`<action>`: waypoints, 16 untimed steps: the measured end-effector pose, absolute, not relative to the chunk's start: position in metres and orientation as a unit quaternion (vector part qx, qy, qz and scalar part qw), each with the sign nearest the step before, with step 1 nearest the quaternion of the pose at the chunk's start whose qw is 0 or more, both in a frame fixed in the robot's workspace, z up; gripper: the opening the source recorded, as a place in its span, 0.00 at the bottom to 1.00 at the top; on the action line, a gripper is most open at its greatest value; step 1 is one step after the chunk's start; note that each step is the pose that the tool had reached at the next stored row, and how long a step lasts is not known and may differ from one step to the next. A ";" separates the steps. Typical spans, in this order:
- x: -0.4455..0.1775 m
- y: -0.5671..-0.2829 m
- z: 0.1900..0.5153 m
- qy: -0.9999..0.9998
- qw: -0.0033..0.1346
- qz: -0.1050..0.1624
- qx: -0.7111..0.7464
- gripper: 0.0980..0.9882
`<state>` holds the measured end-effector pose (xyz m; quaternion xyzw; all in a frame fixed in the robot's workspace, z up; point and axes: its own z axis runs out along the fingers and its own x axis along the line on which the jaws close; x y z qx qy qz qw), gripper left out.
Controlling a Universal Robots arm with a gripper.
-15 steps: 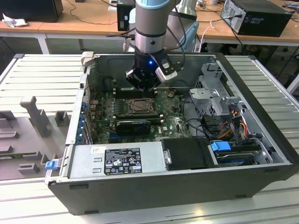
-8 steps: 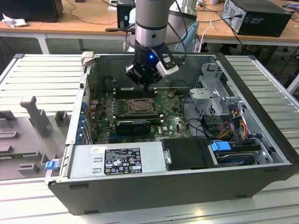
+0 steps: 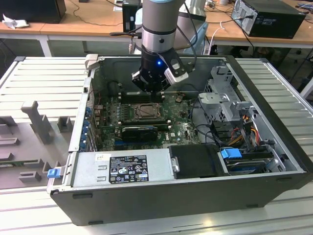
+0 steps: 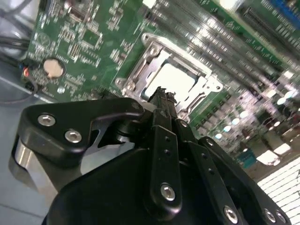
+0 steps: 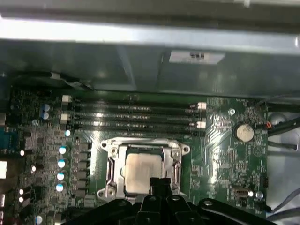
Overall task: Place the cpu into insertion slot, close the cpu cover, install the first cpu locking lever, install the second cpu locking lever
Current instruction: 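Install the second cpu locking lever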
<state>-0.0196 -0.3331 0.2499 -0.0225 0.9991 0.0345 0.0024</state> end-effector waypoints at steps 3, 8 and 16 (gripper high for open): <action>-0.020 -0.347 0.247 0.999 0.002 0.039 -0.023 0.01; -0.021 -0.364 0.245 0.998 0.002 0.061 -0.023 0.01; -0.023 -0.381 0.239 0.998 -0.004 0.067 -0.022 0.01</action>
